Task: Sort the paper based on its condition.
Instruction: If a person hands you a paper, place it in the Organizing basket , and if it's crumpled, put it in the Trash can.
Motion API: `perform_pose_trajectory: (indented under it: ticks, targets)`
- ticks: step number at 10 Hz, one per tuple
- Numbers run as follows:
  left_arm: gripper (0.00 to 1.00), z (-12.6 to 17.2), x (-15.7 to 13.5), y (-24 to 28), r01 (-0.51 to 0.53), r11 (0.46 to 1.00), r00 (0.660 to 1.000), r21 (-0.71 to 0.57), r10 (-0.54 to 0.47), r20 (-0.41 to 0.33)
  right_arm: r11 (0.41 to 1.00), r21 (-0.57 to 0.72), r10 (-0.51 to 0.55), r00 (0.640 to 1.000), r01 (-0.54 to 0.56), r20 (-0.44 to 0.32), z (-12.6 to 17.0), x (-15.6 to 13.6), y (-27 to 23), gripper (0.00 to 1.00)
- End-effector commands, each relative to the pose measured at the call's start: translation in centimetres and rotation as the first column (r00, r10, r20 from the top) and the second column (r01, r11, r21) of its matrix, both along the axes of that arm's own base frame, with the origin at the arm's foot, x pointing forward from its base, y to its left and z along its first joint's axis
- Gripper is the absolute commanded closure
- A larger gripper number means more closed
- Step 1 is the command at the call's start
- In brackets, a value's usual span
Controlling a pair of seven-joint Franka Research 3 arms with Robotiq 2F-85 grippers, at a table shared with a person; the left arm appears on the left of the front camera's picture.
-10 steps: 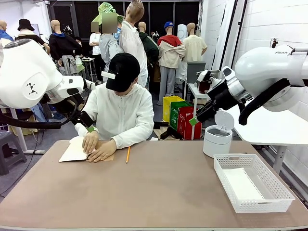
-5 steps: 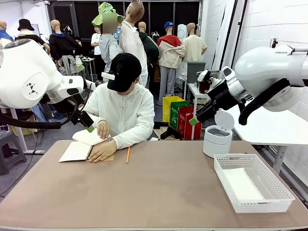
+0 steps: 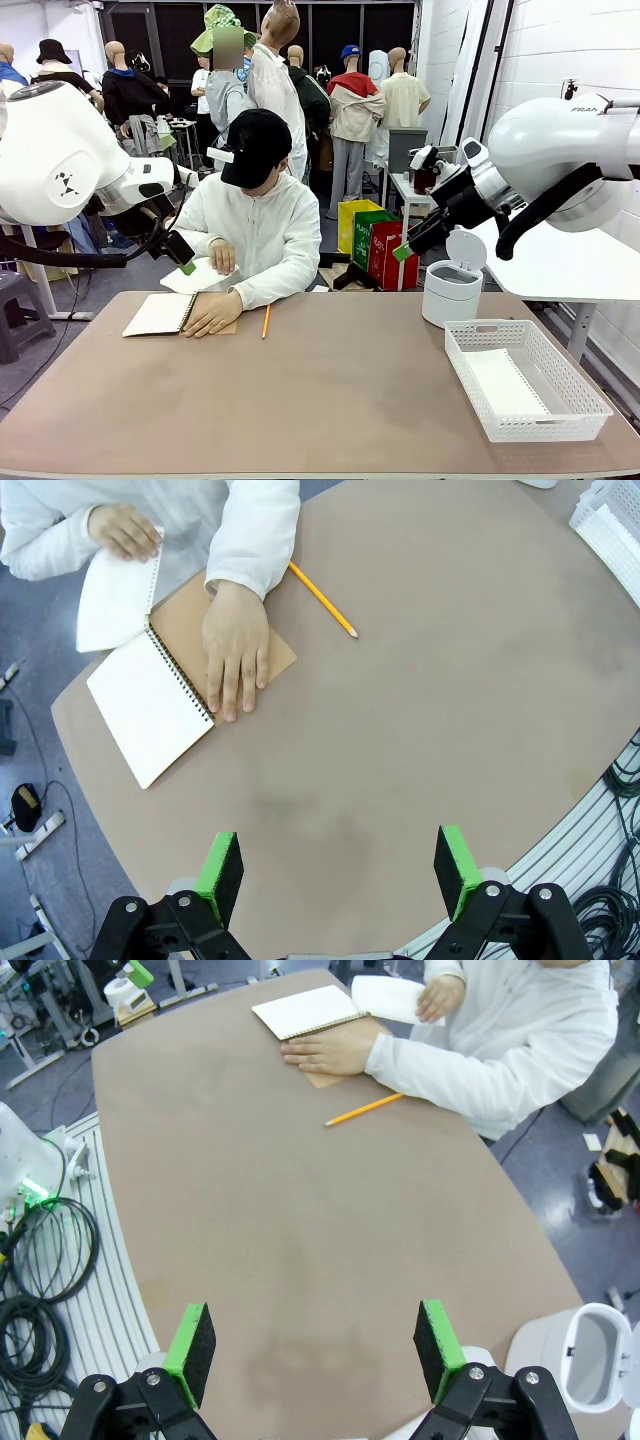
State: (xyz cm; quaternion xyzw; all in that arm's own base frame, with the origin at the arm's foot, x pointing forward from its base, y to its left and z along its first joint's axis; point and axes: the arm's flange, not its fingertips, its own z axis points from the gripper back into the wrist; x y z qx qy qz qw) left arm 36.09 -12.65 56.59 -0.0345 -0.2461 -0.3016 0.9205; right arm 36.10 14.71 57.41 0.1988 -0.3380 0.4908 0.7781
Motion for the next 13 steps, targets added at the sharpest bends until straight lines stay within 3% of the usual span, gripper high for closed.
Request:
perform_pose_trajectory:
  ticks: [1,13]
  targets:
    - [0.00,0.09,-0.03,0.07,0.002,1.000,1.000,-0.006,-0.002,0.001,1.000,-0.002,0.002,1.000,-0.002,-0.003,0.04,0.00,0.10,0.00]
    - [0.00,0.09,-0.03,0.07,0.002,1.000,1.000,-0.006,-0.002,0.001,1.000,-0.002,0.002,1.000,-0.002,-0.003,0.04,0.00,0.10,0.00]
